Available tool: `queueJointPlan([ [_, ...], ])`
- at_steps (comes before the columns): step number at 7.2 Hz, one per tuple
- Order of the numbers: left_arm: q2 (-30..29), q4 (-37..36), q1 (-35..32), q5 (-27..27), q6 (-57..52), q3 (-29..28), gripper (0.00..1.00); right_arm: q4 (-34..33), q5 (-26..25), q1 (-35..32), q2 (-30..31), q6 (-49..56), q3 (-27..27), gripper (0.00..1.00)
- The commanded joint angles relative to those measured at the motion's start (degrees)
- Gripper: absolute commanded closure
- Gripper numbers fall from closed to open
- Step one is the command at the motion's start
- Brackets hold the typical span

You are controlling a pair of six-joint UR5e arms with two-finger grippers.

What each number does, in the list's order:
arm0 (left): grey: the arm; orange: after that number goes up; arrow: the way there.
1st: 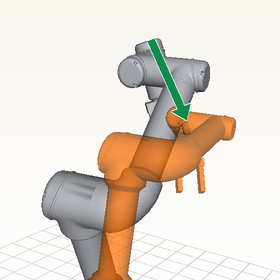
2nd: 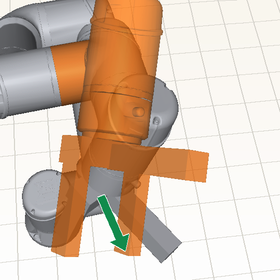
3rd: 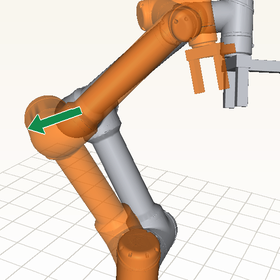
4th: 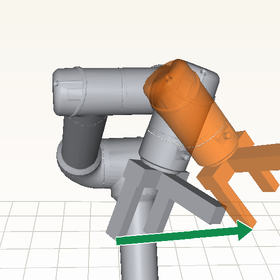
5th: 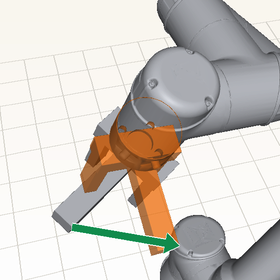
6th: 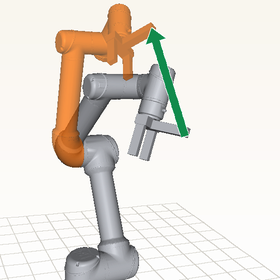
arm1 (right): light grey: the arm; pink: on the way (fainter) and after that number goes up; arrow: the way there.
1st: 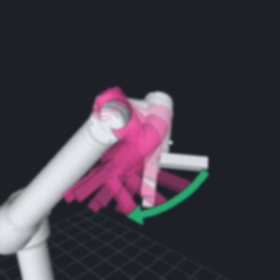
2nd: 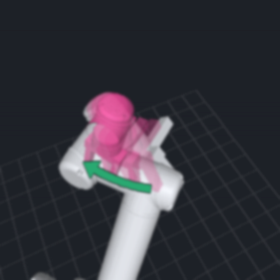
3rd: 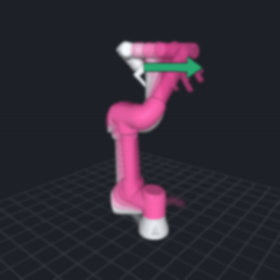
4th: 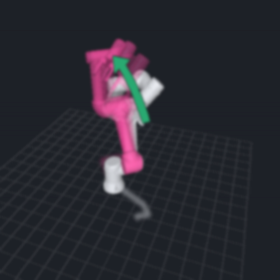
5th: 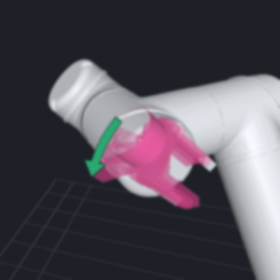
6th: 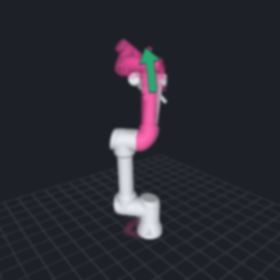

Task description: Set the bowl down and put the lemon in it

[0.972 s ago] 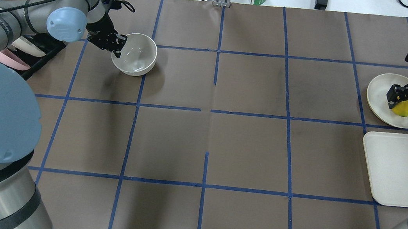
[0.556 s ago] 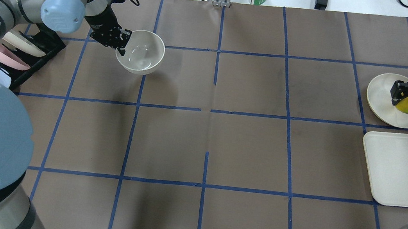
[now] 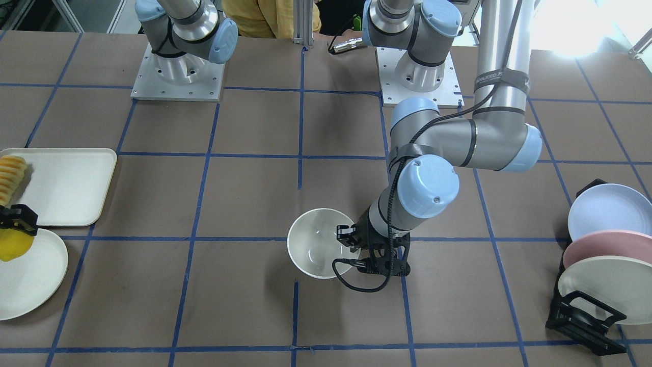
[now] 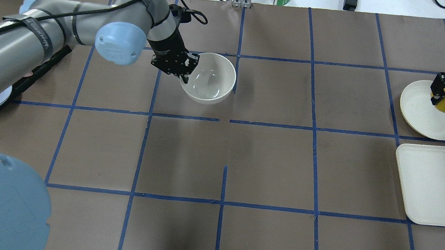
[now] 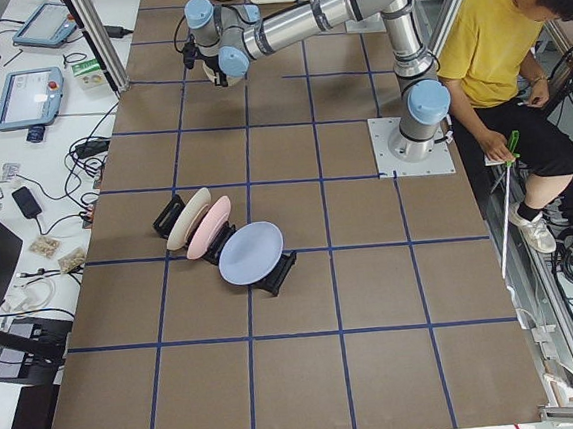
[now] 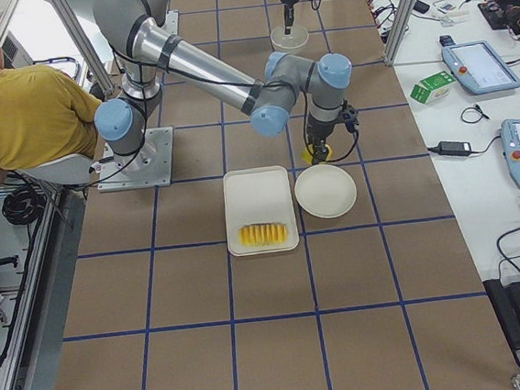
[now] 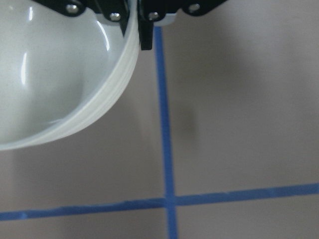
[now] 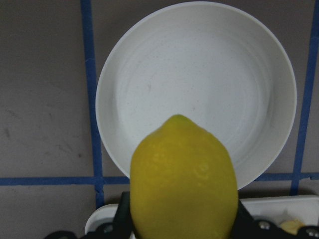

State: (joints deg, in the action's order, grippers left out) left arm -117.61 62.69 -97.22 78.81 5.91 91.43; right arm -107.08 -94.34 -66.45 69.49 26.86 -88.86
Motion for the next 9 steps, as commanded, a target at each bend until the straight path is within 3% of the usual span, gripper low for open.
queueJointPlan([
  [1, -0.25, -5.64, -2.01, 0.03, 4.28, 4.79, 1.0, 4.85, 1.6, -8.04, 3.97, -11.58, 0.27, 1.0],
  [4, -0.78, -7.04, -4.47, 0.12, 6.13, 4.99, 1.0, 5.84, 4.25, -19.12, 4.87, -24.53, 0.26, 1.0],
  [5, -1.21, -6.97, -4.73, 0.12, 6.31, 5.16, 0.69, 5.83, 4.34, -22.38, 4.87, -28.92, 0.26, 1.0],
  [6, -1.3, -7.14, -4.65, 0.2, 6.66, 5.25, 0.1, 5.4, 4.43, -25.54, 4.87, -32.19, 0.26, 1.0],
  [7, 1.05, -6.1, -3.78, 1.95, 5.44, 4.64, 0.0, 5.31, 4.43, -28.27, 4.78, -35.09, 0.18, 1.0],
  [8, 3.59, -4.0, -1.94, 5.01, 5.25, 3.68, 0.0, 5.31, 4.43, -30.04, 4.78, -37.73, 0.09, 1.0],
  [9, 7.01, 2.63, 1.64, 5.47, 1.86, 2.02, 0.0, 5.31, 4.51, -31.97, 4.7, -38.02, -0.26, 1.0],
])
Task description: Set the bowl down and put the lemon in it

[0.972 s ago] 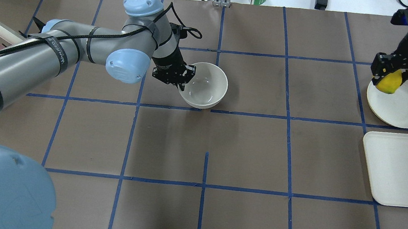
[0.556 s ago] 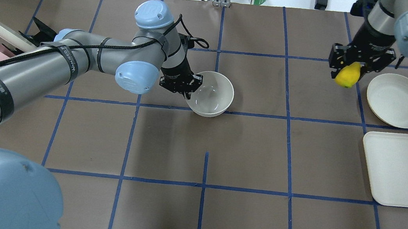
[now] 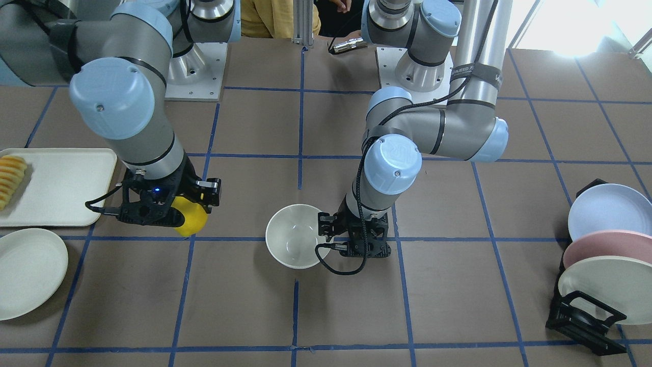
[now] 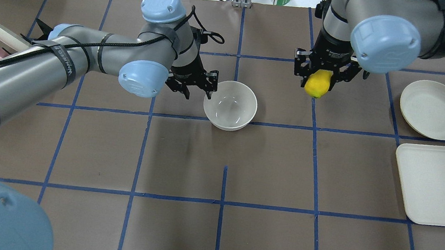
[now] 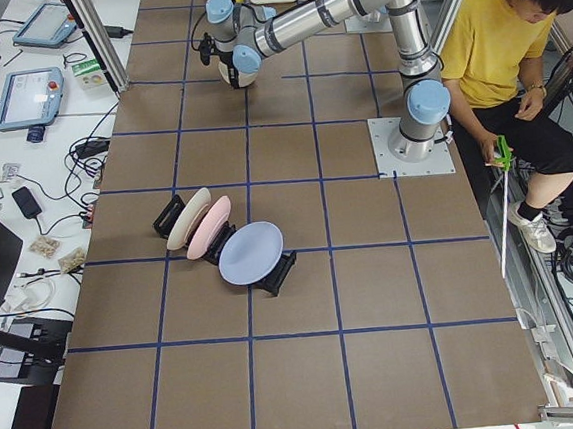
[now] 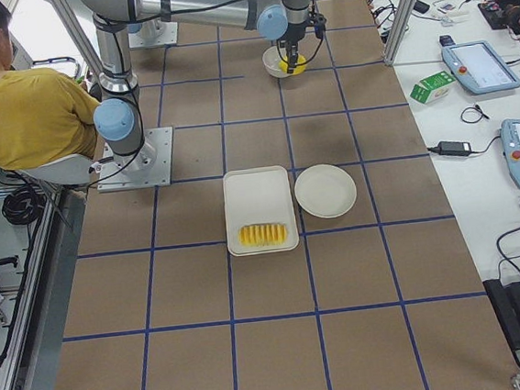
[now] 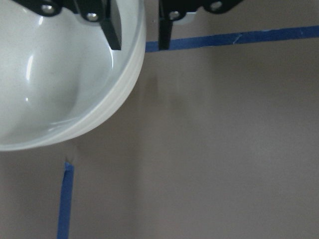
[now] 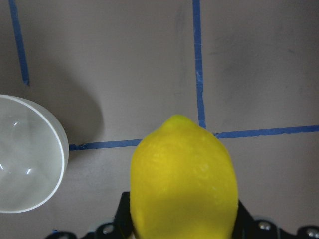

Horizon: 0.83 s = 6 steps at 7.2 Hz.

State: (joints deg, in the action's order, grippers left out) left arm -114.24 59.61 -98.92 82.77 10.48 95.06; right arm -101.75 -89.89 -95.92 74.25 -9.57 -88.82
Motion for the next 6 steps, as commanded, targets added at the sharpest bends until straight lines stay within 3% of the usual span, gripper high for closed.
queueJointPlan([
  [1, 7.24, 14.92, 8.17, 2.91, -10.66, -3.81, 0.0, -0.64, 2.85, -4.69, -0.42, -4.11, -0.31, 1.0],
  [4, 18.48, 28.5, 10.33, 6.08, -17.77, -3.84, 0.0, -8.8, 5.08, -10.93, -5.16, -10.45, -0.31, 1.0],
  [6, 23.17, 29.78, 10.33, 6.17, -17.34, -5.67, 0.0, -15.37, 4.99, -14.71, -9.63, -15.29, -0.48, 1.0],
])
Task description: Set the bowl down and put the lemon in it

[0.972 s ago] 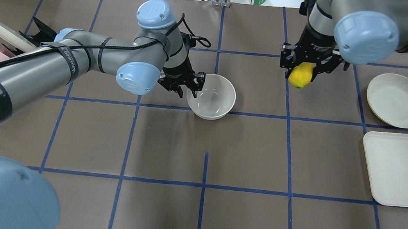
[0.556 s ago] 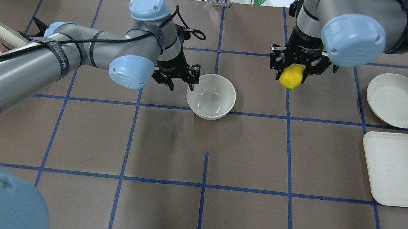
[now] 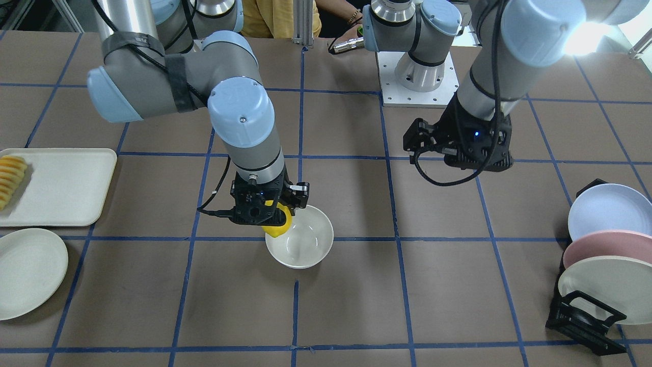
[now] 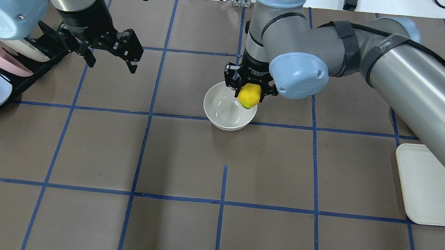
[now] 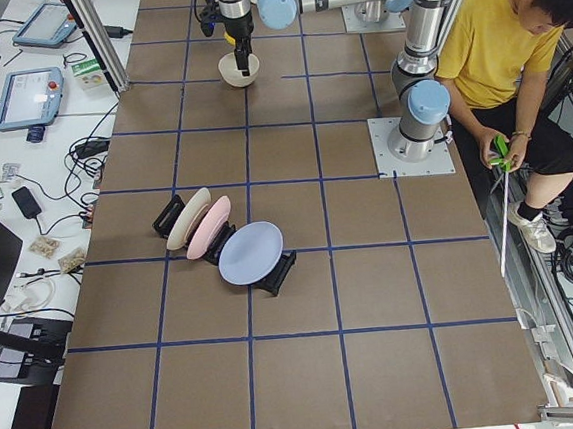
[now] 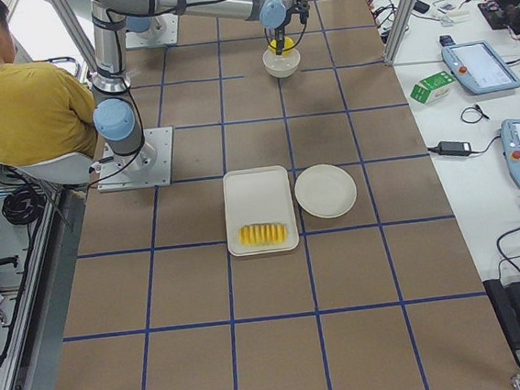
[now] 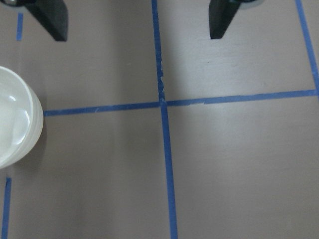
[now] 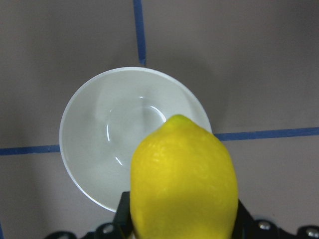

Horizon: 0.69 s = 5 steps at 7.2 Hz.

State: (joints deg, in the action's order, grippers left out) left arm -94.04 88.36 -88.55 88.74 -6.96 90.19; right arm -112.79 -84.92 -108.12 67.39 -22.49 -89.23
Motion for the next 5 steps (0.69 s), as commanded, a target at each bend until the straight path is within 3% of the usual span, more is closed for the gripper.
queueJointPlan([
  [1, 3.42, 0.76, -0.04, 0.38, 0.28, -0.2, 0.0, -5.58, -0.16, -2.79, -4.62, -2.39, -0.15, 1.0],
  [2, 3.95, 0.67, -0.04, 0.21, 0.37, -0.63, 0.0, -8.73, -0.59, -2.79, -5.94, -1.86, -0.06, 1.0],
  [5, 4.04, 0.85, -0.22, -0.06, 0.28, -0.62, 0.0, -9.82, -0.77, -2.79, -9.02, -2.03, -0.06, 1.0],
])
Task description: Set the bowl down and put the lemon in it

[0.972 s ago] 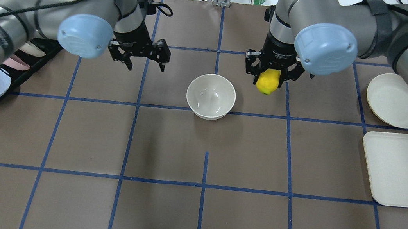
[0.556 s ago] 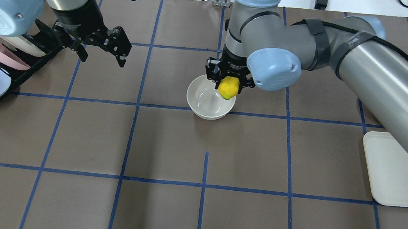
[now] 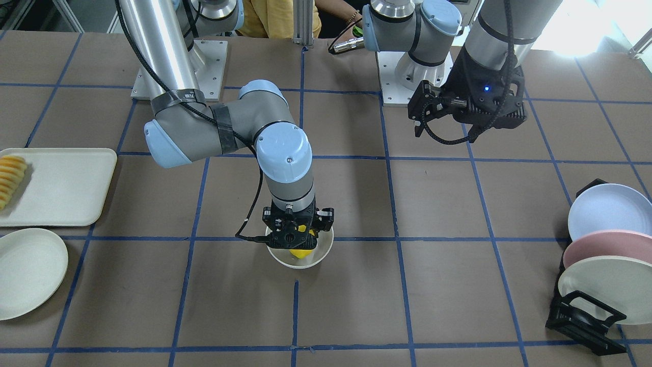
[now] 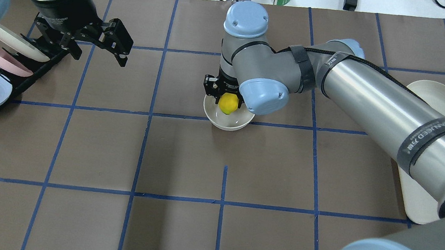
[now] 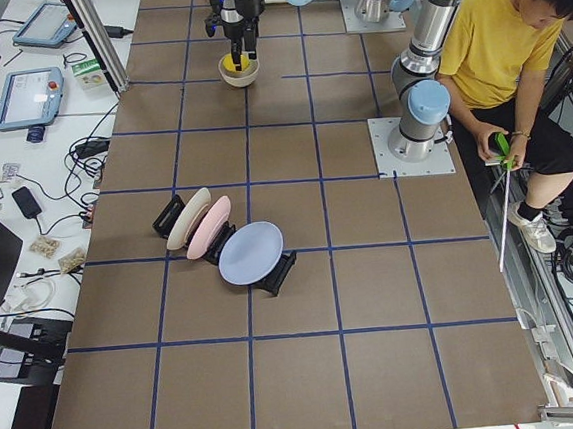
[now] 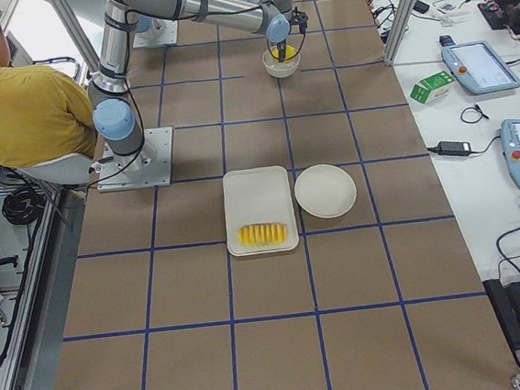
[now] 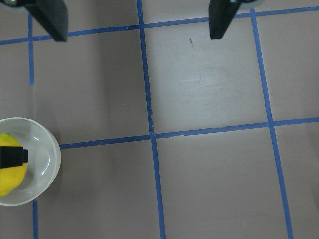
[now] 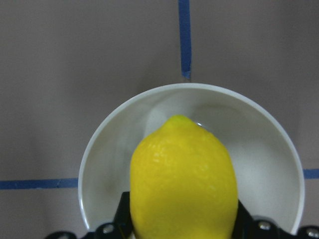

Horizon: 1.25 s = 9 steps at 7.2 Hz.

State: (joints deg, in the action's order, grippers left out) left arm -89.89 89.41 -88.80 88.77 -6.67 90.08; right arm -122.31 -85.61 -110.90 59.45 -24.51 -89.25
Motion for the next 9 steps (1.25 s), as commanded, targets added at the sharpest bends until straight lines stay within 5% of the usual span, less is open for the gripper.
queueJointPlan([
  [1, 0.84, 0.67, 0.03, -0.44, 0.08, -0.17, 0.0, -0.21, -0.17, -0.02, -1.35, 0.07, -0.23, 1.0],
  [2, 0.68, 0.76, 0.03, -0.79, 0.26, 0.44, 0.0, -0.21, -0.25, -0.02, -1.44, -0.01, -0.31, 0.7],
  [3, 0.68, 1.11, 0.73, -2.71, 0.43, -0.07, 0.0, -0.21, -0.17, -0.02, -1.61, -0.01, -0.58, 0.64],
  [4, 1.81, 4.42, 0.99, -2.03, 0.26, -0.6, 0.0, -0.29, -0.17, -0.02, -2.4, -0.1, -0.58, 0.43],
  [5, 2.43, 5.07, 1.17, -1.59, 0.35, -0.69, 0.0, -0.29, -0.34, -0.02, -2.15, -0.19, -0.58, 0.01],
  [9, 2.79, 4.55, 1.79, 1.06, -0.18, -1.92, 0.0, 7.23, -3.51, 1.64, 5.83, 0.25, 0.38, 0.0],
])
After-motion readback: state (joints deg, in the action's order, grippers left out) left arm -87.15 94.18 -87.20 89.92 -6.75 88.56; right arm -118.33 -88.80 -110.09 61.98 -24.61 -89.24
